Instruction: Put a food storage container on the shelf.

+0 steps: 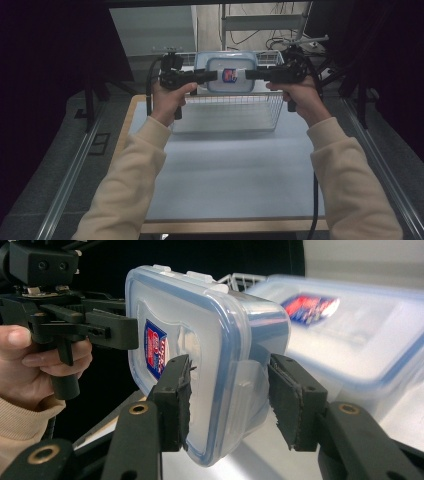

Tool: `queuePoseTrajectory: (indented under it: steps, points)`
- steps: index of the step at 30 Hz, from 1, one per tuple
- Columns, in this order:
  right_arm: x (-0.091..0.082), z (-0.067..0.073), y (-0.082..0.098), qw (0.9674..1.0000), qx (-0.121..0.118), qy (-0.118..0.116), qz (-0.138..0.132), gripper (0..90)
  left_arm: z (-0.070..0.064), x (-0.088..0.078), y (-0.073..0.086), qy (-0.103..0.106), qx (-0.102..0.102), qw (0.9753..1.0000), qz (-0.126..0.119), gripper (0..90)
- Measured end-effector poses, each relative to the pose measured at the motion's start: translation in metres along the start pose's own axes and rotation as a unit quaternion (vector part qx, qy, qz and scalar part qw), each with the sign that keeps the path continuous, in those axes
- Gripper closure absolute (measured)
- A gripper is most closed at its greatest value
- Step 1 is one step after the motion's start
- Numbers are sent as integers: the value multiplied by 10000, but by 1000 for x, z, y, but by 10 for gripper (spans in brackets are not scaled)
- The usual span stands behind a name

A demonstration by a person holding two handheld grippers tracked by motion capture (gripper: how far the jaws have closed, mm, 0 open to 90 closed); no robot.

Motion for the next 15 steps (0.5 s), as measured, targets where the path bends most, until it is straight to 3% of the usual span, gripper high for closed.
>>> queuePoseTrajectory:
  steps: [6, 15]
  points:
    - [7, -5, -32, 10000, -57, -13, -7, 521, 19, 5, -24, -24, -2, 10000, -10, 510]
    - [26, -27, -62, 9999, 134, -3, 70, 519, 51, 23, -37, -51, -263, 9996, -21, 510]
Point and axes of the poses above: each handheld gripper's, and its own axes: x roughly forward along the jaws, y roughly out of its underside, z roughly to its left, the point moved 7 cm from there along x, roughly forward along the jaws, and after that the axes turned 14 degrees about x, right-handed, at the moved point
